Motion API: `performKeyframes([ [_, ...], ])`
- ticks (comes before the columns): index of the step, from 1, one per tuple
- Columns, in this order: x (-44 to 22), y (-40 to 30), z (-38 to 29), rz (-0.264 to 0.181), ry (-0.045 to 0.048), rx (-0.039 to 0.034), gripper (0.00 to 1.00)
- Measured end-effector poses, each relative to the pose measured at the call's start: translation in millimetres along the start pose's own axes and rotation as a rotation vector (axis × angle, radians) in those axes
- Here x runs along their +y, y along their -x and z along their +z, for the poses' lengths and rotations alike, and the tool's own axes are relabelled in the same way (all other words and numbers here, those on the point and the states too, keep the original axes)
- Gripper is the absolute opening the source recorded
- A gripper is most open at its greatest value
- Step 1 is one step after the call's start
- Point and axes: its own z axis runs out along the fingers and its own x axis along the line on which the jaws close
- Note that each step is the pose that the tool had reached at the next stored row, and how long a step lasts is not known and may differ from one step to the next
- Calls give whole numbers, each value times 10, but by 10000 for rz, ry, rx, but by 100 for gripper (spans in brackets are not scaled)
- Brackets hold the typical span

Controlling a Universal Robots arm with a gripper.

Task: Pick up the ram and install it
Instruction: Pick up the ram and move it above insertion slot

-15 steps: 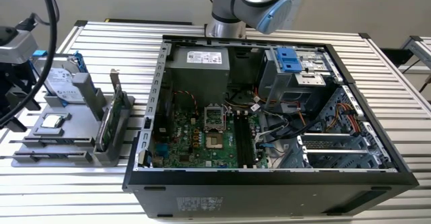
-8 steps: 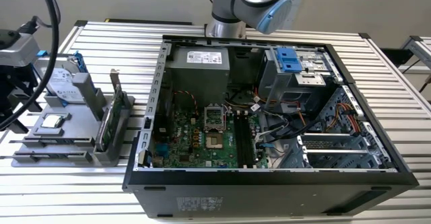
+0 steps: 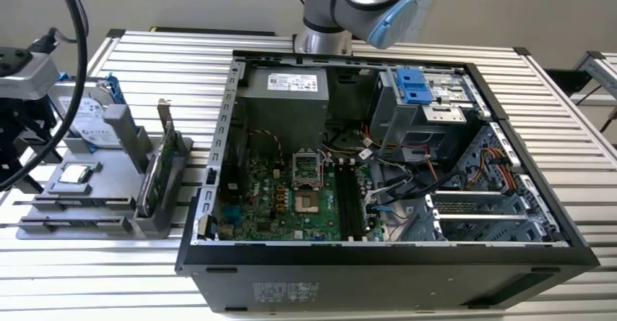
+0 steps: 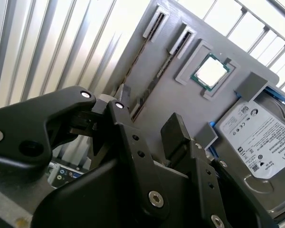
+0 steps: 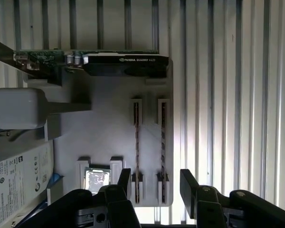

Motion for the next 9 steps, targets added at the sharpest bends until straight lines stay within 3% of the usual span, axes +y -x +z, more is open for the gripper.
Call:
performKeyframes([
  [9, -2, -2, 56, -1, 0, 0, 100],
])
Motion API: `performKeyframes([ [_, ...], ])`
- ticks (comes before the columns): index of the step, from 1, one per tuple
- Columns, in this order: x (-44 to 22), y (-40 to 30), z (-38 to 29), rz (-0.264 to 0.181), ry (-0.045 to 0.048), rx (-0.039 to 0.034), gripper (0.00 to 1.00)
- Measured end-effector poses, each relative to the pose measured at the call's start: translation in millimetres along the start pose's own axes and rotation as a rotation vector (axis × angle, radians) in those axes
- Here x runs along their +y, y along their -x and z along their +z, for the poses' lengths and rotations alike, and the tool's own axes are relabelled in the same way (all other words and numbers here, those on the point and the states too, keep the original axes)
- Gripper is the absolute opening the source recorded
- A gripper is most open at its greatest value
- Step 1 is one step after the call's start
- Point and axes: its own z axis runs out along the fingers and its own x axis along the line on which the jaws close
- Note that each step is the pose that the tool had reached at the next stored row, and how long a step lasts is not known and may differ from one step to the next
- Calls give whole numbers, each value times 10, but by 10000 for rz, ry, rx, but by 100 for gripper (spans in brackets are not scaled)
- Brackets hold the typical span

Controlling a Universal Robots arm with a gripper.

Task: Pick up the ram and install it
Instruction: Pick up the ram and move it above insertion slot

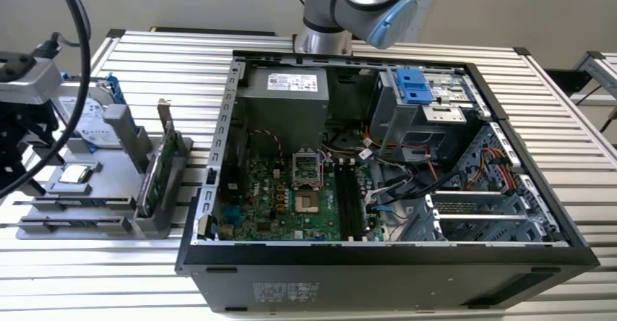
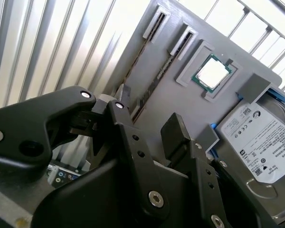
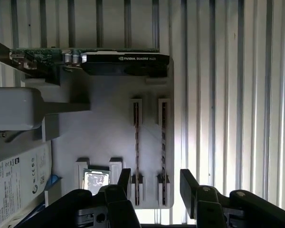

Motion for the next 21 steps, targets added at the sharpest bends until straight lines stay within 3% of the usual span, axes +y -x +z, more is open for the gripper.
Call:
performKeyframes([
  [21, 0, -1, 134, -9, 1, 0, 100],
])
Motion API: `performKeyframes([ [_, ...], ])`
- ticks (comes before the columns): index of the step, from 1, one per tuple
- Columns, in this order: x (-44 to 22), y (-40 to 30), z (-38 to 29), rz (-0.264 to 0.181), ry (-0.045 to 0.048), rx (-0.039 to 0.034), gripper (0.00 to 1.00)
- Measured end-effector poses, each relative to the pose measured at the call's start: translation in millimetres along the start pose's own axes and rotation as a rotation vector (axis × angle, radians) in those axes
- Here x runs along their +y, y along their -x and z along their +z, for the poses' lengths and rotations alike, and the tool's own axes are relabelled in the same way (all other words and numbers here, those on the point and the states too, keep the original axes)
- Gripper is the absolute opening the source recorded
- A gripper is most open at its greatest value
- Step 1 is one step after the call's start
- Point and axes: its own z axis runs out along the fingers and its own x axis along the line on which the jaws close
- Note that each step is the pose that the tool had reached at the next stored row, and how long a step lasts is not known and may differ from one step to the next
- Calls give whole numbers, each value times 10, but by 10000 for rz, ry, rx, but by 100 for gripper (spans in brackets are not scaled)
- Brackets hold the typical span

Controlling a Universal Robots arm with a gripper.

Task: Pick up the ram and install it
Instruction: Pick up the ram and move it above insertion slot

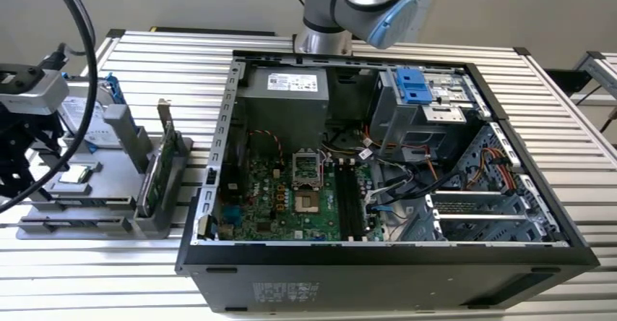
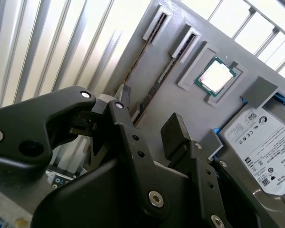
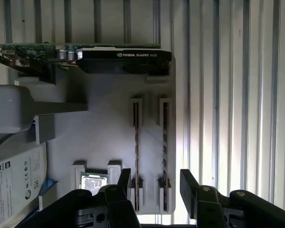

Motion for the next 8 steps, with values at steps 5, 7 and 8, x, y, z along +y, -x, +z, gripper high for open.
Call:
performKeyframes([
  [5, 0, -1, 31, -1, -1, 0, 100],
  [7, 0, -1, 44, -1, -1, 0, 100],
  [8, 0, -1, 51, -1, -1, 0, 100],
])
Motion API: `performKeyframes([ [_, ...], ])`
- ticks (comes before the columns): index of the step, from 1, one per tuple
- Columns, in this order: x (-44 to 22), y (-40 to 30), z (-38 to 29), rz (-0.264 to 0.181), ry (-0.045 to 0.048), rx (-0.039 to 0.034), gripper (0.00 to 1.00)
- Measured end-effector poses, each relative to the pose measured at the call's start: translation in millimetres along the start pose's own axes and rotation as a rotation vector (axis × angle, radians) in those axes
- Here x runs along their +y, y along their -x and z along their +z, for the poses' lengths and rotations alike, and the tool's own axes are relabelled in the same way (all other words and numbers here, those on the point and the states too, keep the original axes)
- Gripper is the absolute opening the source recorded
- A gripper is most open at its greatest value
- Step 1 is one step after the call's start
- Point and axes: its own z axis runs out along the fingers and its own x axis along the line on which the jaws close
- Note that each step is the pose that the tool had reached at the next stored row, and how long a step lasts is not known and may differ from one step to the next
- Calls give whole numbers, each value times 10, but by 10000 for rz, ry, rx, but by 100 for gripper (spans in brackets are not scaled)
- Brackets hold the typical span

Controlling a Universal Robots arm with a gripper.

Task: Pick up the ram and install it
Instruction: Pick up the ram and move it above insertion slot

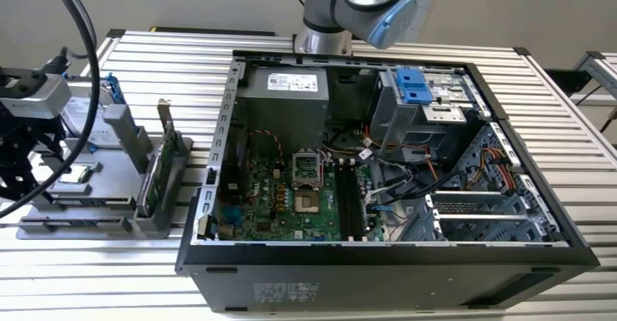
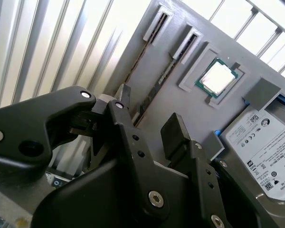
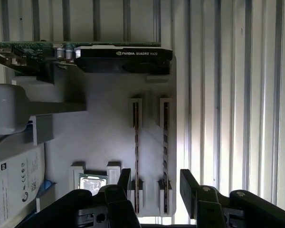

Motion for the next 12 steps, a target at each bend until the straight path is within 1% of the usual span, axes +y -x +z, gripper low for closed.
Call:
performKeyframes([
  [12, -1, -1, 75, -2, -3, 0, 100],
])
